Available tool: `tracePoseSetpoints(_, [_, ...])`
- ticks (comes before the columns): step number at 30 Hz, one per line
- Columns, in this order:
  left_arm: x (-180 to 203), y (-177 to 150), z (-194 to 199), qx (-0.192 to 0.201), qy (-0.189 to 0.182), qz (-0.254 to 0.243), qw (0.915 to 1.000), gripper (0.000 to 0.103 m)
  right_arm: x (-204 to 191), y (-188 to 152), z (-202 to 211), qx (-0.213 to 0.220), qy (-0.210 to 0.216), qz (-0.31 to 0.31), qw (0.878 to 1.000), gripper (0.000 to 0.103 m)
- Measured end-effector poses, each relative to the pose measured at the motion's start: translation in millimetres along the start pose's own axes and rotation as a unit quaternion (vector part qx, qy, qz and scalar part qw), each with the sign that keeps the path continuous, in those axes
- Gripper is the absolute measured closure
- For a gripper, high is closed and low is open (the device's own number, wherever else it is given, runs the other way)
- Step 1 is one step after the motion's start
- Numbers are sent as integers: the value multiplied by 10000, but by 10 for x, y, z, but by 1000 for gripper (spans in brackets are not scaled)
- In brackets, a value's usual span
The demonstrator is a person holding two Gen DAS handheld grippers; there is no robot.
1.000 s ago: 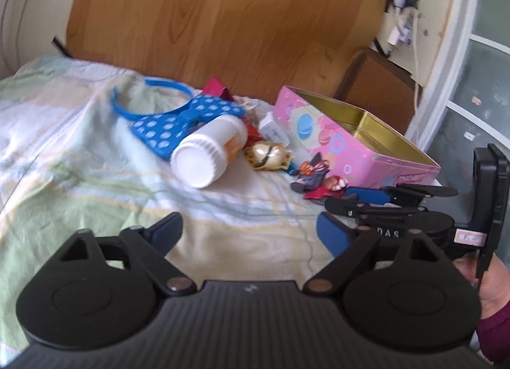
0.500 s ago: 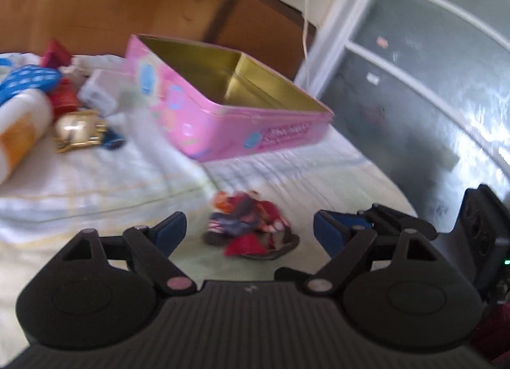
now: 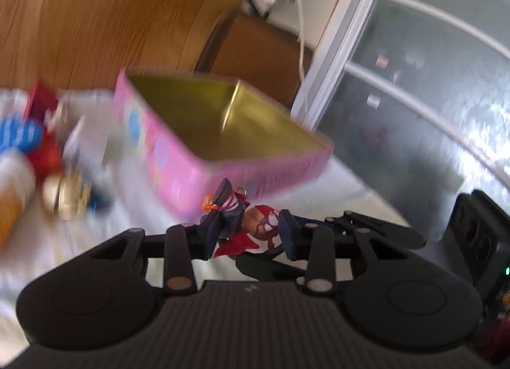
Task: Organize rigid objects
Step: 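Carry the figurine over the pink tin and open the left gripper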
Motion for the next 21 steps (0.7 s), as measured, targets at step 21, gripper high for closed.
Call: tracePoseSetpoints(21, [-90, 697, -873, 330, 628, -337, 9969, 46, 826, 326, -763, 637, -763, -393, 9943, 26])
Point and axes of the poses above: each gripper's, at about its wrist camera, not at the fingertips, and z roughly against the way its jaws point, x to its right, y to its top, the point moved 8 cm from there along -z, roughly the way its jaws point, and after that the axes turned 6 degrees about -x, right-handed, at the moved point
